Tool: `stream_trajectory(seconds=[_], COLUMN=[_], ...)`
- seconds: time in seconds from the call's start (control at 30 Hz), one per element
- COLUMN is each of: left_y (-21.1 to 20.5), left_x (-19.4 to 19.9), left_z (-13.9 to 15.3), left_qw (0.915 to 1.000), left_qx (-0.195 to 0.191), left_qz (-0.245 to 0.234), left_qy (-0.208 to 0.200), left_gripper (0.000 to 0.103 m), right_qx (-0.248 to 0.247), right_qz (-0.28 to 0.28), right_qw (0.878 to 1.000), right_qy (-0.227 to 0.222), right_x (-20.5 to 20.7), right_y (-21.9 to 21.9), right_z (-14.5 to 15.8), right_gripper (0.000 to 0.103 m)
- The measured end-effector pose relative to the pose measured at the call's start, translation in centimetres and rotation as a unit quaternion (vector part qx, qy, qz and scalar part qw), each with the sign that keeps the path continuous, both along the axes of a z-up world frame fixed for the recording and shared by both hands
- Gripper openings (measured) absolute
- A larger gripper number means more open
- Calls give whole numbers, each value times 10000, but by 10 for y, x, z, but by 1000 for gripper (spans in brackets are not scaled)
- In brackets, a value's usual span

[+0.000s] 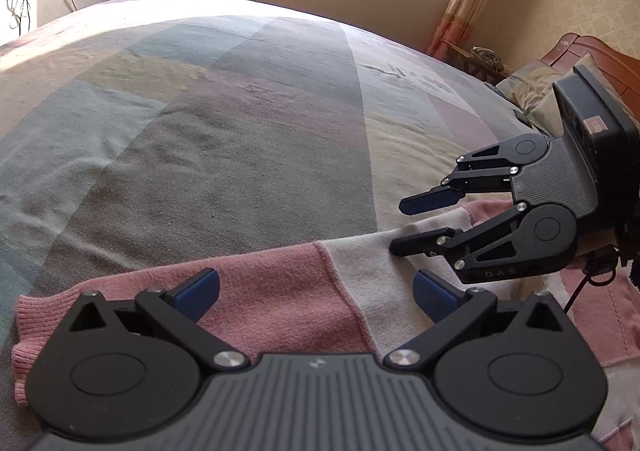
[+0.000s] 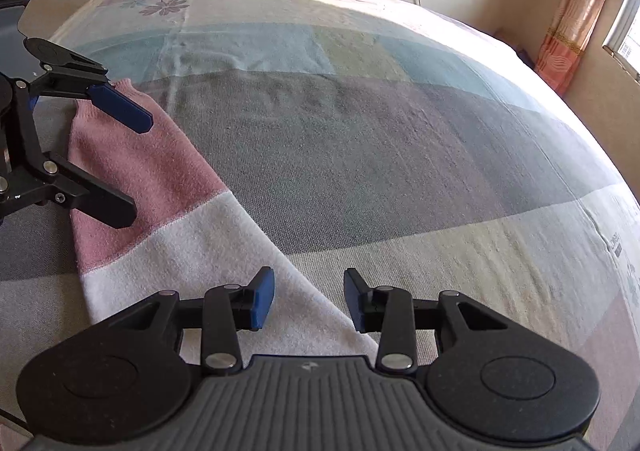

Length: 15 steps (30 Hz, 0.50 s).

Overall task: Fold clothes
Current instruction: 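Hold the sleeve fold with the right gripper while the left gripper releases the cuff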

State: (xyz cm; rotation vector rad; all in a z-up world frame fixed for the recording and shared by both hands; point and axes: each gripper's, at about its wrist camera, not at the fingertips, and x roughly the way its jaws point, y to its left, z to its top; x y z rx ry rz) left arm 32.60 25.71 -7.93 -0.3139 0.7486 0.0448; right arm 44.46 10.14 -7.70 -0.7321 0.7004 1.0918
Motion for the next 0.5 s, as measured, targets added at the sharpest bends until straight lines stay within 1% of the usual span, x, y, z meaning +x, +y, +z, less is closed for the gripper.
stream_trajectory(seconds=[0.13, 0.17, 0.2, 0.27, 0.3, 0.4, 0.47, 0.5], left_y=[2, 2, 2, 2, 1, 2, 4, 5], left_x=[0, -1, 0, 0, -1, -2, -3, -2], left_z=[-3, -3, -3, -3, -2, 0, 0, 0], left_qw=[10000, 10000, 10000, 10000, 10000, 10000, 9999, 9999], left_qx=[7, 3, -11, -25, -20, -35, -65, -101], left_qz=[18, 21, 24, 27, 28, 48, 88, 123], left_qy=[54, 62, 66, 61, 45, -16, -40, -37], left_gripper=[102, 102, 102, 102, 102, 102, 102, 102], right_qx=[142, 173, 199, 170, 157, 158, 335, 445], right_qz=[-17, 2, 34, 120, 130, 117, -70, -279], right_qw=[9985, 9977, 9968, 9974, 9977, 9990, 9991, 9984], right_qy=[534, 654, 768, 688, 646, 414, 244, 206], right_x=[13, 13, 12, 6, 4, 1, 6, 13], right_y=[2, 1, -1, -1, 0, 5, 7, 8], right_z=[-9, -9, -9, -9, -8, -3, 3, 5], right_gripper=[43, 36, 25, 17, 12, 8, 8, 8])
